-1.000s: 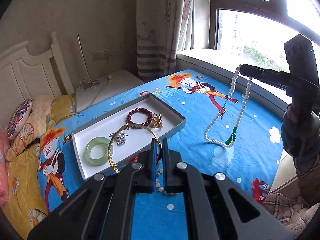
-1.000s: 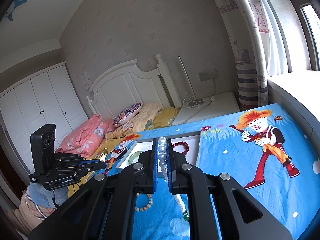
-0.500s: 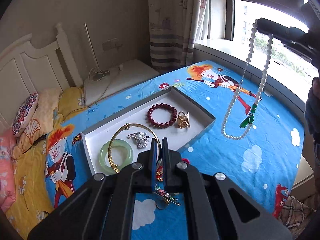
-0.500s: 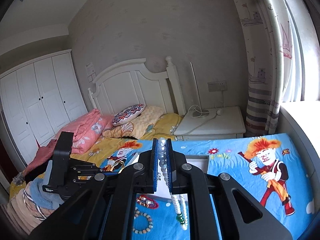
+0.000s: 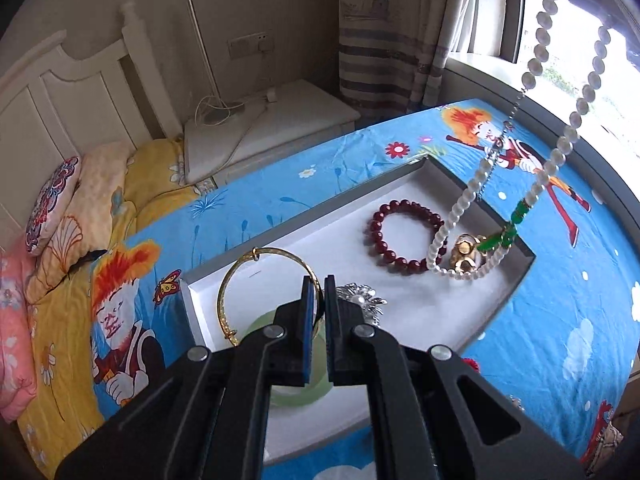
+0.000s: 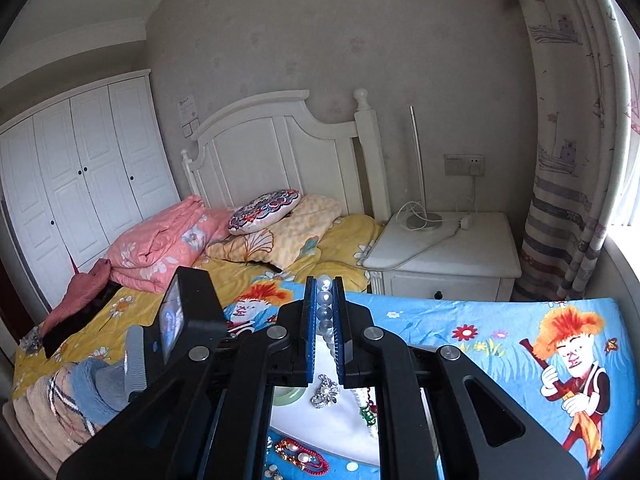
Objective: Organize jewelry
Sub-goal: 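Lower gold bangle into tray with left gripper while right gripper lays necklace in tray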
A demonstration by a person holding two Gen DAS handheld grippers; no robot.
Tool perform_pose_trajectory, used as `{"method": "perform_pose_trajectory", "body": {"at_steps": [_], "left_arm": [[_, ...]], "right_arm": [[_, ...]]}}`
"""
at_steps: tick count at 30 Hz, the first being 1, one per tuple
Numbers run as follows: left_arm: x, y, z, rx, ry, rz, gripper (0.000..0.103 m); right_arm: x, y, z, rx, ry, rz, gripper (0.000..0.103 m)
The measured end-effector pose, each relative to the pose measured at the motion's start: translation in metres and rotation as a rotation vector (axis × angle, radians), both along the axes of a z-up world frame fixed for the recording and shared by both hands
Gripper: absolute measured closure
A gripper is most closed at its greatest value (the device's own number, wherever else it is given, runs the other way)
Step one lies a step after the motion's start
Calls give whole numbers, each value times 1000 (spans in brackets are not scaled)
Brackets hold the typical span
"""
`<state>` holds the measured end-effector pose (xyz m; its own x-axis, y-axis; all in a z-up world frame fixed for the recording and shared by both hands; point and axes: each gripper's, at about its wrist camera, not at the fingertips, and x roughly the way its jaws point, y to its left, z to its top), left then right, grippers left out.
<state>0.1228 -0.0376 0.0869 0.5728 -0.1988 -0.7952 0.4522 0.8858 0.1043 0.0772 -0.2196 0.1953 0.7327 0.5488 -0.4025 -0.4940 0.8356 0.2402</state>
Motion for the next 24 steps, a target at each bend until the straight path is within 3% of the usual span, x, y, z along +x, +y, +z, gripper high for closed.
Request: {"method": "perform_pose_trajectory", "body": {"at_steps": [5, 7, 8, 9, 11, 16, 24], "left_arm": [[30, 4, -27, 19, 45, 32, 94], [37, 6, -38, 24, 59, 48, 72], [38, 8, -42, 26, 52, 64, 52], [38, 9, -44, 21, 42, 69, 47], [35, 12, -47, 5, 50, 64, 47], [20, 20, -44, -7, 21, 73, 42], [-14, 23, -38, -38, -21, 78, 29]], "right_arm": [[25, 13, -26, -60, 47, -2, 93], [41, 18, -48, -107, 110, -3, 91], [48, 18, -61, -138, 146, -18, 81], [54, 17, -72, -152, 177, -30, 75], [60, 9, -92, -140, 231, -47, 51], [51, -13, -116, -96, 265, -71, 50], [31, -29, -130, -74, 281, -70, 50]]}}
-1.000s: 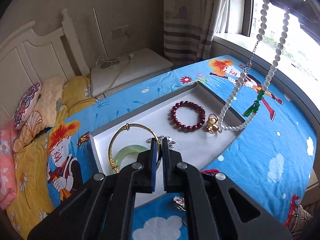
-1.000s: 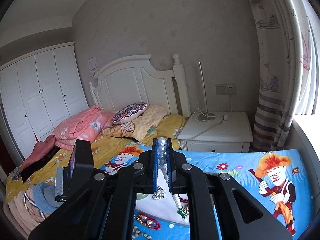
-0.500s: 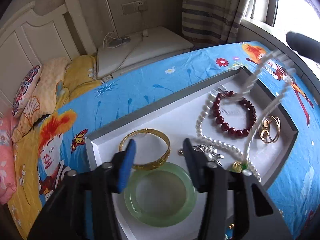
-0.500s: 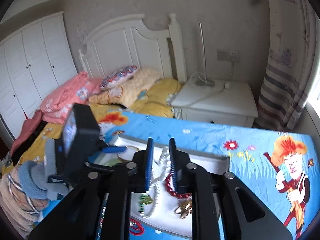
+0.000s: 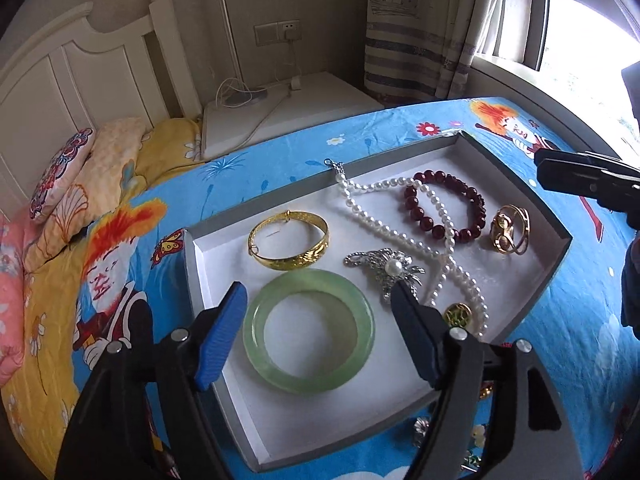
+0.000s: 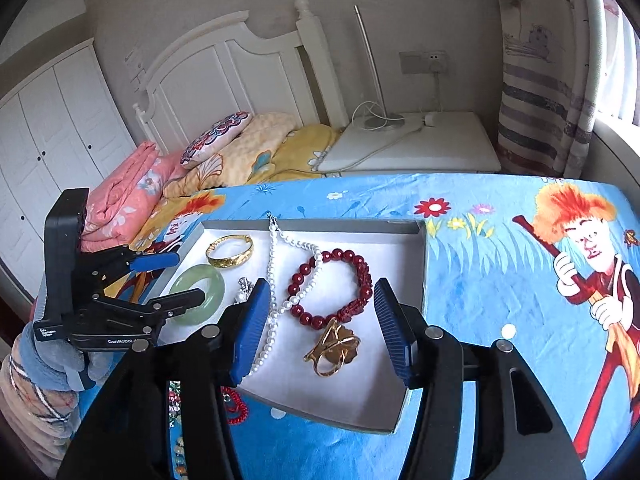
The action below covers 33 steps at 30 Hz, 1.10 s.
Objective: Organize jewelry
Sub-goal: 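Lower gold bangle into tray with left gripper while right gripper lays necklace in tray, then open and withdraw both grippers from tray toward remaining beaded jewelry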
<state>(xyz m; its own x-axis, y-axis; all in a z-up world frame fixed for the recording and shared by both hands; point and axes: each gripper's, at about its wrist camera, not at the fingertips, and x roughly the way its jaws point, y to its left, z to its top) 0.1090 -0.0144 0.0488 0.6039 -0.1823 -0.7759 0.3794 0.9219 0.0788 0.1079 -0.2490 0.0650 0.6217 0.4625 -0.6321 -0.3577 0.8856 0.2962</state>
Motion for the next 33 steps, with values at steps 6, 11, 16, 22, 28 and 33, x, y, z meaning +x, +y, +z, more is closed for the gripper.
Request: {"method": "perform_pose_trajectory", "body": {"at_steps": [6, 11, 16, 22, 28, 33], "left_arm": [[-14, -2, 2, -19, -10, 17, 29], [-34, 5, 1, -34, -36, 71, 25], [-58, 14, 1, -35, -72, 141, 24], [-85, 27, -1, -37, -99, 163, 20], [-102, 33, -6, -33, -108, 178, 20], [-104, 33, -13, -24, -96, 178, 20]], "right_arm": [[-1, 26, -6, 1, 7, 77, 50], [-7, 64, -12, -45, 3, 203, 51], [13, 88, -24, -52, 69, 240, 51], [35, 97, -41, -53, 160, 248, 49], [16, 103, -46, -68, 234, 380, 47], [-4, 80, -36, -53, 211, 366, 49]]}}
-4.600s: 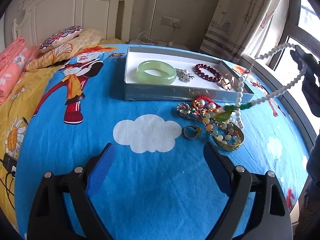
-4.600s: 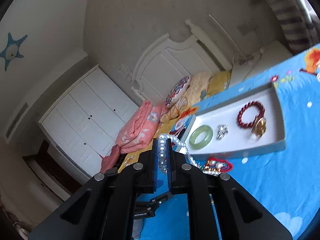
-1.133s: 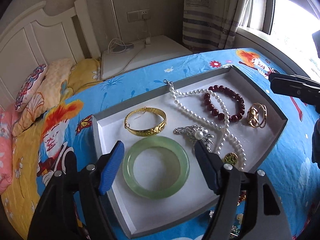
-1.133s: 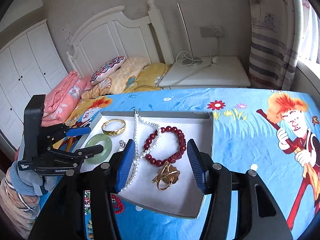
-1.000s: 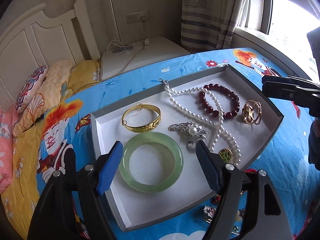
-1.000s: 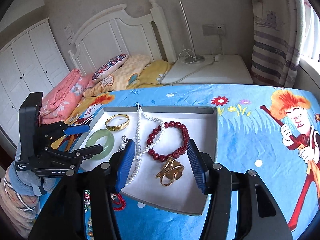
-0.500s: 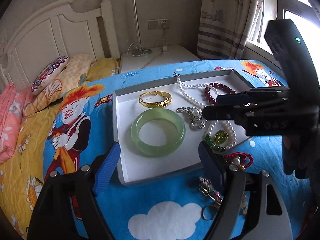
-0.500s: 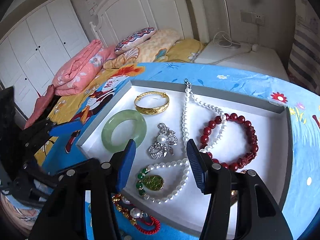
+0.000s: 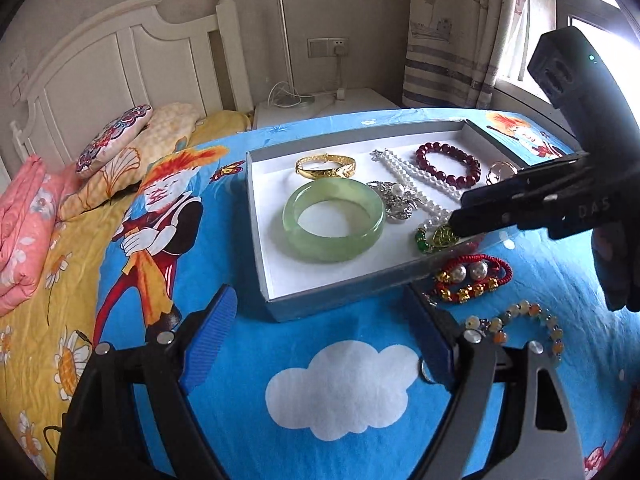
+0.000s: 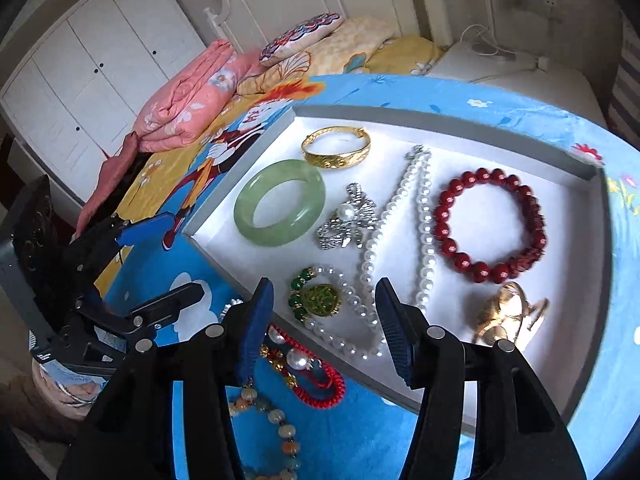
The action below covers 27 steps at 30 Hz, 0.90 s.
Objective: Organize jewelry
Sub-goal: 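Open and withdraw both grippers from tray toward remaining beaded jewelry, then grasp multicolour bead bracelet with right gripper while left gripper grasps jeweled hairpin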
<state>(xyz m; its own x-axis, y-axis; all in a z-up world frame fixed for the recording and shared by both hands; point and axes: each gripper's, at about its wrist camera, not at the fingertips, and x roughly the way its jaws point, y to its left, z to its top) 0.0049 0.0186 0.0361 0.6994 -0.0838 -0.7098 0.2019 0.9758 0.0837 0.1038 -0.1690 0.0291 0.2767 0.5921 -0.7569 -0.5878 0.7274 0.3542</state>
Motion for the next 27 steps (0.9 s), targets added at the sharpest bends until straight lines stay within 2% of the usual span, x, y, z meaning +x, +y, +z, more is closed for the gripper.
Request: {"method": "perform_pose_trajectory", "body": {"at_steps": [4, 8, 15, 17, 27], "left_arm": [[0, -1, 2, -15, 11, -11, 20], [-3, 3, -3, -48, 50, -23, 19], [-10, 7, -13, -52, 87, -2, 19], [-14, 5, -14, -44, 89, -8, 19], [-27, -11, -13, -41, 98, -50, 19]], "right_arm": [[-20, -22, 16, 38, -82, -47, 49], [-58, -26, 24, 9, -166, 2, 49], [-99, -17, 8, -49, -151, 84, 49], [-107, -14, 3, -101, -179, 91, 49], [-115, -8, -17, -219, -201, 85, 51]]}}
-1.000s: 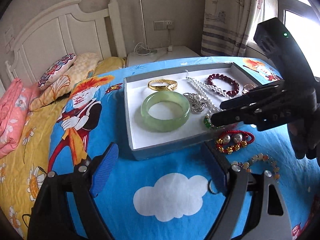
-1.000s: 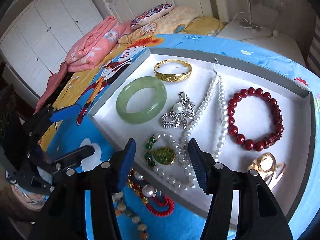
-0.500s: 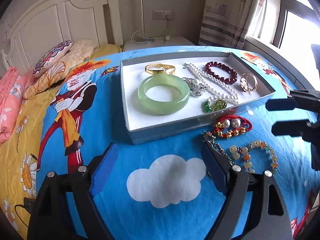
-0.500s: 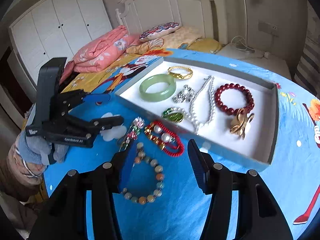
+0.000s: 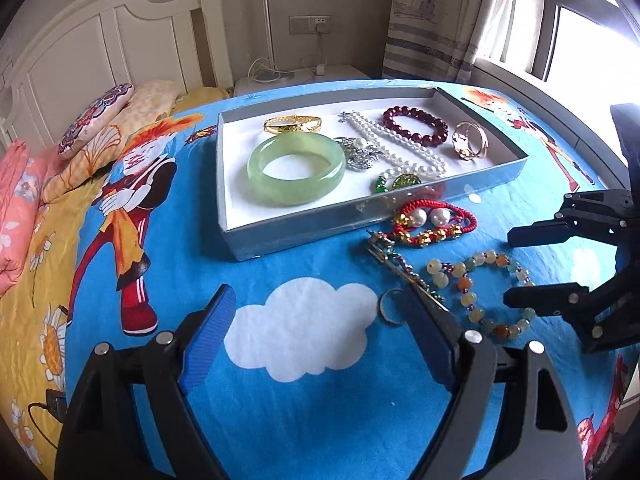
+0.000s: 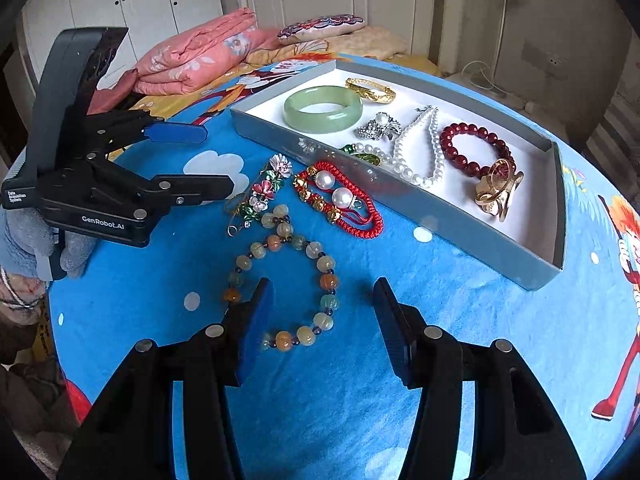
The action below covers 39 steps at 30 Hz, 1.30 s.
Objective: Organize jewelry
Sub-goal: 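Grasp multicolour bead bracelet with right gripper while left gripper grasps jeweled hairpin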
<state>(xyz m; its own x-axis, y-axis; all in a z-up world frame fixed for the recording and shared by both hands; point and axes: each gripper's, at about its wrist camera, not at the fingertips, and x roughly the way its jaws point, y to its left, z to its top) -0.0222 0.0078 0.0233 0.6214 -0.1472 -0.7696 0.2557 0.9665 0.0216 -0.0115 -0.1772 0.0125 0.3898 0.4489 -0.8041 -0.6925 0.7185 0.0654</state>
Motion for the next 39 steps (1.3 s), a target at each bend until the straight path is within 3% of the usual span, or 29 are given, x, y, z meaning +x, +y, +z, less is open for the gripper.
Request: {"method": "perform_pose_trajectory", "body": {"at_steps": [4, 18, 22, 26, 39], "left_arm": [[3, -13, 1, -19, 23, -14, 19], [8, -50, -5, 8, 43, -45, 19], [14, -53, -7, -4, 57, -49, 19], [18, -56, -10, -11, 68, -55, 19], [23, -44, -8, -53, 60, -19, 21]], "right_arm": [[-3, 6, -1, -43, -36, -10, 55], [-8, -4, -3, -40, -50, -64, 56], [-14, -5, -3, -42, -60, -52, 67], [-19, -7, -2, -39, -71, -49, 92], [-33, -21, 0, -70, -129, -96, 93]]}}
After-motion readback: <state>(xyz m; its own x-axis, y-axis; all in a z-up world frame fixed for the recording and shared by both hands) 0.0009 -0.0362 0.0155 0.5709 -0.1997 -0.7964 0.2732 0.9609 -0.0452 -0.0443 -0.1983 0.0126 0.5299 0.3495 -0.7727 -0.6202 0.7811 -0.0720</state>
